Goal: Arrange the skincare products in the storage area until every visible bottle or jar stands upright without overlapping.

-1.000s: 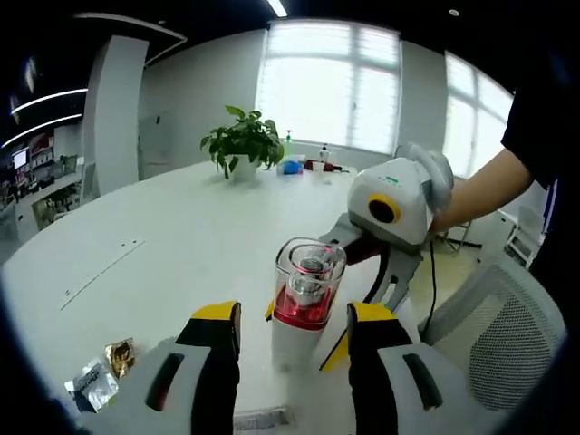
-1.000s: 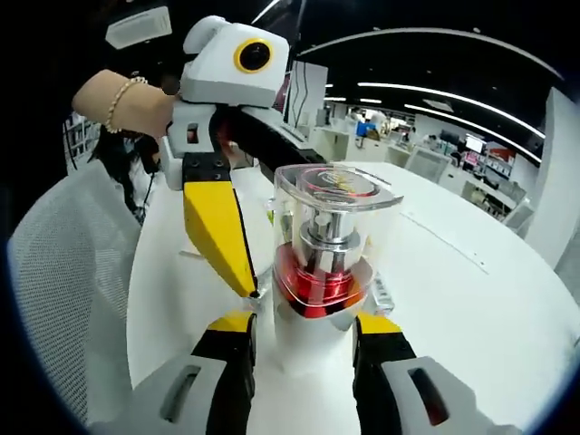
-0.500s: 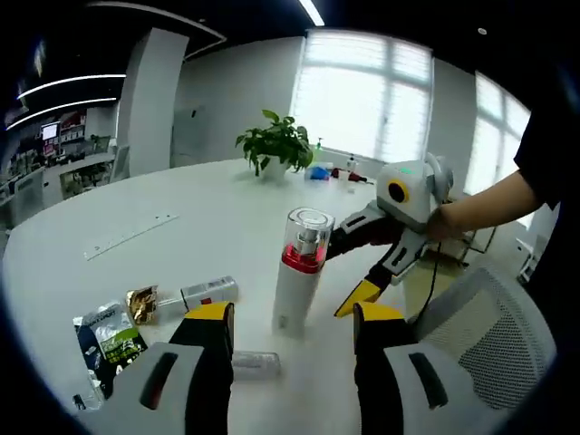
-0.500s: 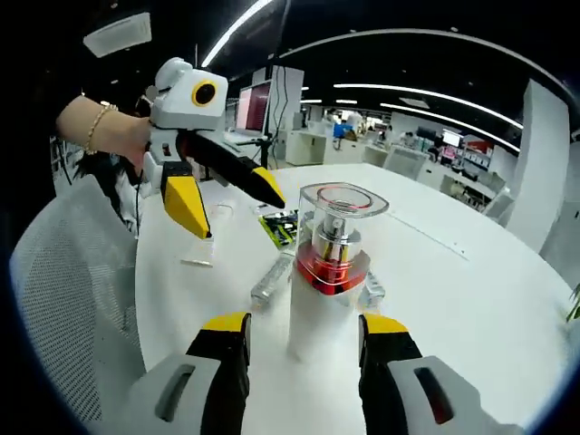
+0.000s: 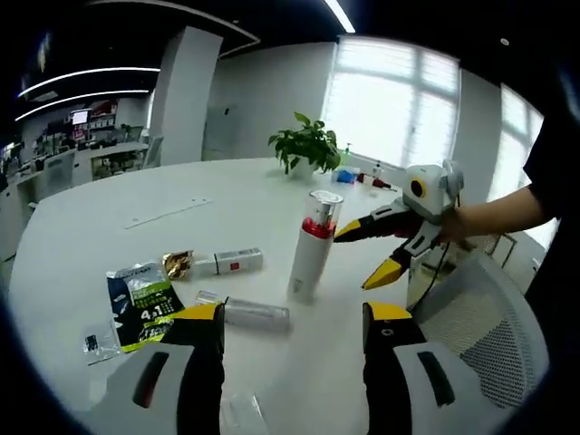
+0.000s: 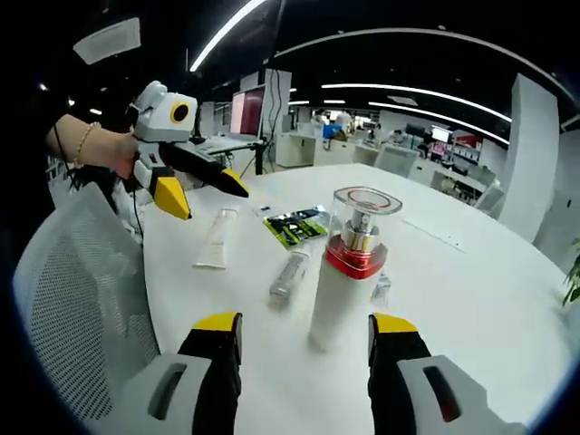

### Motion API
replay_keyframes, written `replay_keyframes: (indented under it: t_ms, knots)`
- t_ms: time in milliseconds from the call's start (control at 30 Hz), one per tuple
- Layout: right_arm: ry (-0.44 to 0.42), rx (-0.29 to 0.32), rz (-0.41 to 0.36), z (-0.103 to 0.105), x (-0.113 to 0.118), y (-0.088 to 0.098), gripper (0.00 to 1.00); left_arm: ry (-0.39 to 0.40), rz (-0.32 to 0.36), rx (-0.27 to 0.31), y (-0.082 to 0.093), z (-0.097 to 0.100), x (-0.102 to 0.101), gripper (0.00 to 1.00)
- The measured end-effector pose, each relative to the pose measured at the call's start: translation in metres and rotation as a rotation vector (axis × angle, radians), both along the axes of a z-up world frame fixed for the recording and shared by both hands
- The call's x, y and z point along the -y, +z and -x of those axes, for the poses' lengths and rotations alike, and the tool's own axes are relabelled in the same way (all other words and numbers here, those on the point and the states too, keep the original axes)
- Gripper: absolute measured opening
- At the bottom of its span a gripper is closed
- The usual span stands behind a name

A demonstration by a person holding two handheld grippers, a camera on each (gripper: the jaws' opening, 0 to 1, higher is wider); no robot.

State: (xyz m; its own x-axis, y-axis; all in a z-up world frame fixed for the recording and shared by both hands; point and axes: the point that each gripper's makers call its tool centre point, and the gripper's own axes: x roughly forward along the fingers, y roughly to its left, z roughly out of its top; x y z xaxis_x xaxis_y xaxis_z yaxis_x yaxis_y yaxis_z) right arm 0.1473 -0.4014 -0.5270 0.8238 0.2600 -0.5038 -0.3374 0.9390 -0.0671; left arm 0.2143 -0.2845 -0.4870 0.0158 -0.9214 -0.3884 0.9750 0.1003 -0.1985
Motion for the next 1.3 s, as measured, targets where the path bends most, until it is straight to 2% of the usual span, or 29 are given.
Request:
replay_keyframes:
  t_ms: [300,467,633,767,967,1300]
  knots:
    - [-0.024,0.009,-0.024,0.013,-0.012,0.003,0.58,0.096,0.01,-0.015,0.001,-0.006,-0.035,0.62]
    - [-0.036,0.01,-0.052,0.021,-0.025,0.008,0.59,0.129,0.001,-0.01,-0.002,-0.006,-0.052,0.68]
    - [-0.036,0.021,-0.047,0.025,-0.031,0.014,0.62,0.164,0.001,-0.008,-0.001,-0.001,-0.068,0.73]
    - [-0.036,0.026,-0.032,0.028,-0.03,0.015,0.65,0.188,-0.007,0.003,0.0,0.003,-0.079,0.78]
    - [-0.061,0.041,-0.052,0.034,-0.028,0.02,0.69,0.213,-0.019,0.012,0.001,0.004,-0.099,0.84]
    - [-0.095,0.049,-0.059,0.037,-0.024,0.024,0.74,0.268,-0.047,0.035,-0.003,-0.001,-0.126,0.88]
